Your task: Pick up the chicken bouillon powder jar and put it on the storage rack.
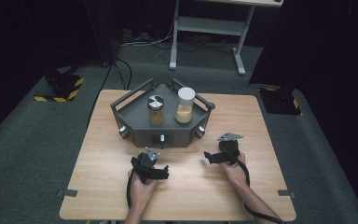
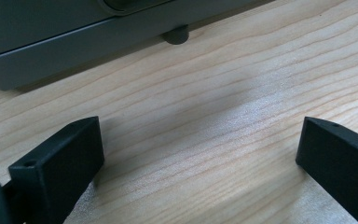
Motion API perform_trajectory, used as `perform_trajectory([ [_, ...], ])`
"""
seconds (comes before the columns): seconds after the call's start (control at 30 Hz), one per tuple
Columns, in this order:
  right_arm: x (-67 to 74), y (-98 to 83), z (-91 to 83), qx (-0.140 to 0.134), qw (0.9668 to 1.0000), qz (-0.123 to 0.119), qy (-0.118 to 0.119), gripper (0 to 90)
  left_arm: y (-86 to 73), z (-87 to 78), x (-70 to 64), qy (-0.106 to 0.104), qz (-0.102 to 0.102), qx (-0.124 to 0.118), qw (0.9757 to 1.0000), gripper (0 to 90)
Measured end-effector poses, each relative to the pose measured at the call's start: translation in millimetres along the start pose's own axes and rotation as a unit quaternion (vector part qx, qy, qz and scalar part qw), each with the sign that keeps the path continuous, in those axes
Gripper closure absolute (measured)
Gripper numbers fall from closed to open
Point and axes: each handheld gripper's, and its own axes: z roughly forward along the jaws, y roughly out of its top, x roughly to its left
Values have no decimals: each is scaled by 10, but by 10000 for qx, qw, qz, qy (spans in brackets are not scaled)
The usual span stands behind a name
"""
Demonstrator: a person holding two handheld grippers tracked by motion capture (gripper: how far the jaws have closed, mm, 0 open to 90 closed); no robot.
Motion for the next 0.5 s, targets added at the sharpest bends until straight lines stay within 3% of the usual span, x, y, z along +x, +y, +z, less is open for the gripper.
perform_trajectory([
  [0.2,9,-31,69,170,9998,95,-52,4,0,0,1,-2,-1,0,10000,7],
  [0.5,33,-87,84,118,9998,96,-112,0,-1,0,1,-4,-3,-2,10000,7],
])
